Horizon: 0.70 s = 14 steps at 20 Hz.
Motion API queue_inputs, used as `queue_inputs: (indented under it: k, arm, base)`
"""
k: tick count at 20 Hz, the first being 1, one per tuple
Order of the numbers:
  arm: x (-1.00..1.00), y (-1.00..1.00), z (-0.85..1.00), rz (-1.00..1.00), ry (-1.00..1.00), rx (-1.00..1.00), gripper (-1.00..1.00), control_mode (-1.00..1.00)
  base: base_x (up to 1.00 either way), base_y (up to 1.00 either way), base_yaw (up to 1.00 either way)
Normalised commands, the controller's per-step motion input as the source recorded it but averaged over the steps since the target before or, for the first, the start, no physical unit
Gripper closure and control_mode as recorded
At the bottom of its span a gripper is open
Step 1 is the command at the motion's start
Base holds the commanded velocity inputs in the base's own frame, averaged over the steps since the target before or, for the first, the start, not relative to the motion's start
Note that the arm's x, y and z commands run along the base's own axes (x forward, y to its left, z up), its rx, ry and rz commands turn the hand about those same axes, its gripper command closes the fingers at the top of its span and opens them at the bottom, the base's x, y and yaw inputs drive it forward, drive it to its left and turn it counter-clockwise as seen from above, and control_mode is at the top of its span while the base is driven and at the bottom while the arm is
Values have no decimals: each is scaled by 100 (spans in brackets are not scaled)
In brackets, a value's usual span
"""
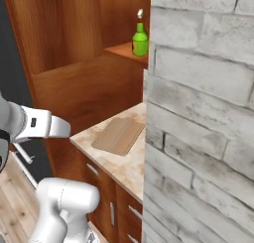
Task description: Move the cutting board and knife to the sink. Then move spray from the cabinet to the counter.
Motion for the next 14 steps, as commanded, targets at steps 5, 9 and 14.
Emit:
queue_inputs:
  k: [5, 9, 14]
  arm:
    - [0, 0, 0, 0, 0, 0, -100, 100]
    - [0, 0, 0, 0, 0, 0, -100, 100]
    - [69, -1, -3, 5, 0, 0, -100, -100]
  base:
    - [13, 0, 16]
    - [42, 0, 1]
    - [0, 0, 0]
